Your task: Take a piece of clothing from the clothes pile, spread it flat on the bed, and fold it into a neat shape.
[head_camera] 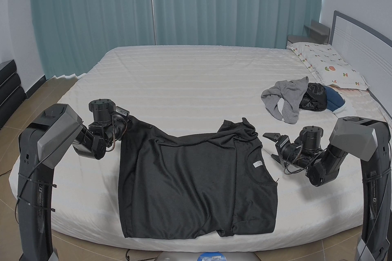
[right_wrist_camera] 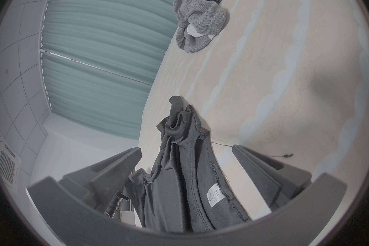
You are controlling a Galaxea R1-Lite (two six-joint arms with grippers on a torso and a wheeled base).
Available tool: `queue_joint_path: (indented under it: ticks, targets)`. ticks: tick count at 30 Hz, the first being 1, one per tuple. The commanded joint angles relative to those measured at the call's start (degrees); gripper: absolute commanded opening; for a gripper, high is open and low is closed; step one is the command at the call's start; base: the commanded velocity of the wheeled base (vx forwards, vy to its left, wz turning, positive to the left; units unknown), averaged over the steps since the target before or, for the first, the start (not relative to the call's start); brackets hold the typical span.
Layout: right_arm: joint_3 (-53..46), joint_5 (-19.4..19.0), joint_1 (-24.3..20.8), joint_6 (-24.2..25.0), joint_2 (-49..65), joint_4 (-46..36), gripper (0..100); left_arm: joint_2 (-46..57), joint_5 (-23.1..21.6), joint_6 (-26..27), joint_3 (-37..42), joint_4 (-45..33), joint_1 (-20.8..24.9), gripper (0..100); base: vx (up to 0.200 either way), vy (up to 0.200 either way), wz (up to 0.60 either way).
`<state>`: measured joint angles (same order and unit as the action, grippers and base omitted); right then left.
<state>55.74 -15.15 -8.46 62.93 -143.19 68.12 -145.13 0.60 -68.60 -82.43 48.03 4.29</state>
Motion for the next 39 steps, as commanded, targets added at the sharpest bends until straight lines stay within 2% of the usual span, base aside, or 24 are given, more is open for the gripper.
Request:
queue_joint_path:
  ticks: [1,7,11,14,15,17,18,20,25,29,34,38,39]
  targets:
    - [1.04,0.04,-0.77,-0.17,-0.77,0.26,100,-3.93,0.19,0.04,-5.81,0.84,-1.13,0,0.0,0.0,0.0]
    - [3.77,0.12,-1.21,-2.02,-2.0,-0.01,100,-5.69,3.97,0.39,-9.5,1.54,-2.97,0,0.0,0.0,0.0]
    - [5.17,0.3,-1.74,-4.48,-3.24,-0.53,100,-5.78,3.71,0.22,-8.89,2.51,-3.59,0,0.0,0.0,0.0]
    - [7.02,0.48,-1.74,-9.4,-4.73,-1.76,100,-5.87,3.71,0.48,-8.45,2.51,-3.24,0,0.0,0.0,0.0]
    - [7.02,0.48,-1.74,-9.4,-4.73,-1.76,100,-5.87,3.71,0.48,-8.45,2.51,-3.24,0,0.0,0.0,0.0]
    - [10.09,0.83,-1.12,-15.03,-4.82,-4.75,100,-6.04,3.62,0.48,-8.53,2.15,-3.41,0,0.0,0.0,0.0]
    - [10.09,0.83,-1.12,-15.03,-4.82,-4.75,100,-6.04,3.62,0.48,-8.53,2.15,-3.41,0,0.0,0.0,0.0]
    - [15.1,3.11,-0.77,-18.63,-4.55,-10.29,100,-6.04,3.62,0.48,-8.45,1.98,-3.5,0,0.0,0.0,0.0]
    - [25.12,4.96,-0.94,-22.76,-5.87,-20.75,100,-5.95,3.62,0.39,-7.92,1.89,-3.5,0,0.0,0.0,0.0]
    - [30.57,4.96,-1.21,-24.43,-8.42,-24.09,100,-5.43,3.45,0.39,-6.34,2.24,-3.5,0,0.0,0.0,0.0]
    - [36.37,4.52,-1.65,-30.23,-11.23,-28.83,100,-5.43,3.45,0.39,-5.9,2.07,-3.32,0,0.0,0.0,0.0]
    - [41.47,4.52,-2.79,-31.64,-12.82,-33.4,100,-5.43,3.45,0.31,-5.81,1.89,-3.32,0,0.0,0.0,0.0]
    - [42.53,4.43,-3.05,-31.64,-13.17,-34.55,0,-5.34,3.45,0.31,-5.72,1.89,-3.32,0,0.0,0.0,0.0]
